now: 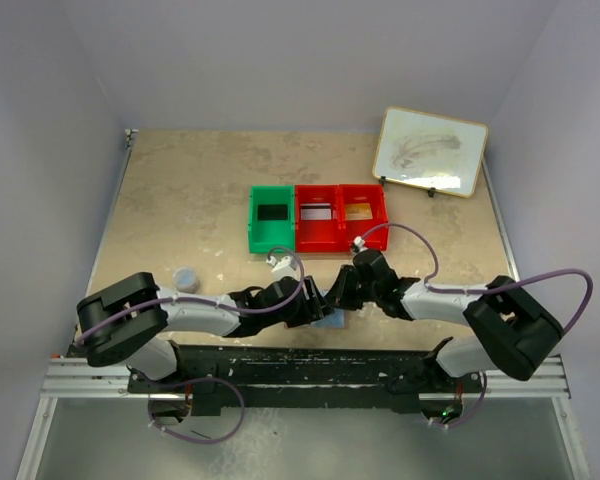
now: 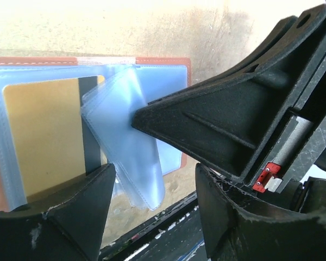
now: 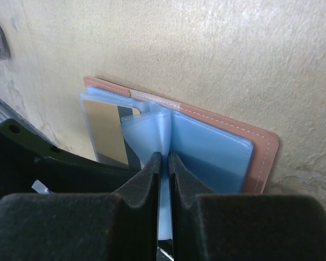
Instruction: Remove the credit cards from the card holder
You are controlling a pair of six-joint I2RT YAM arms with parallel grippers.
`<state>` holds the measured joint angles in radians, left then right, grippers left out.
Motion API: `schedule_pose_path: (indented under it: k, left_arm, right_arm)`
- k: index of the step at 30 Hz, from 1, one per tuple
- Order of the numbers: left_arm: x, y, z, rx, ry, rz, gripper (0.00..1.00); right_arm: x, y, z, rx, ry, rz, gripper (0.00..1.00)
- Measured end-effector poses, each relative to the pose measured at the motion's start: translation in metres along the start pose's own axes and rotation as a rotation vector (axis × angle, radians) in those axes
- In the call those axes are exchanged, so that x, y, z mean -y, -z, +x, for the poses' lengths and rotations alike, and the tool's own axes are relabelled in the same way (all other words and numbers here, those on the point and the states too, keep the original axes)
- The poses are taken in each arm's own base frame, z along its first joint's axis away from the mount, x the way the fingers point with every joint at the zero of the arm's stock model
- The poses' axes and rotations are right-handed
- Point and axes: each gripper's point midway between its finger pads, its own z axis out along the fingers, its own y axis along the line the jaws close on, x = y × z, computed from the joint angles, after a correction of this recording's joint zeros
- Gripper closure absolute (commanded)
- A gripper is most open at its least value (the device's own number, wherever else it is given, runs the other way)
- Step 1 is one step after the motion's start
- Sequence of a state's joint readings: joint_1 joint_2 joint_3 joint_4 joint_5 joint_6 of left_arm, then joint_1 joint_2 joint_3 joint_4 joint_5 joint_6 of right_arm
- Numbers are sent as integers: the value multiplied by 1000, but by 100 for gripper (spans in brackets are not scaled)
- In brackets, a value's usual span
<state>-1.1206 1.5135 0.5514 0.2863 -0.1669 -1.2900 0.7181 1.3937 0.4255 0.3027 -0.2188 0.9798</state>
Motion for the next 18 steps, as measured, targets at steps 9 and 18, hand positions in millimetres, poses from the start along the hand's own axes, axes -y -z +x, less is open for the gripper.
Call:
schedule_pose_path:
  k: [9,18]
  left_arm:
    - [-9,11,-15,69,-5,-52,39]
    - [-10,6,-14,68,-7,-62,39]
  right_arm:
    - [4,2,7,18,-119,-38,87]
    - [3,1,7,35,-198,-70,79]
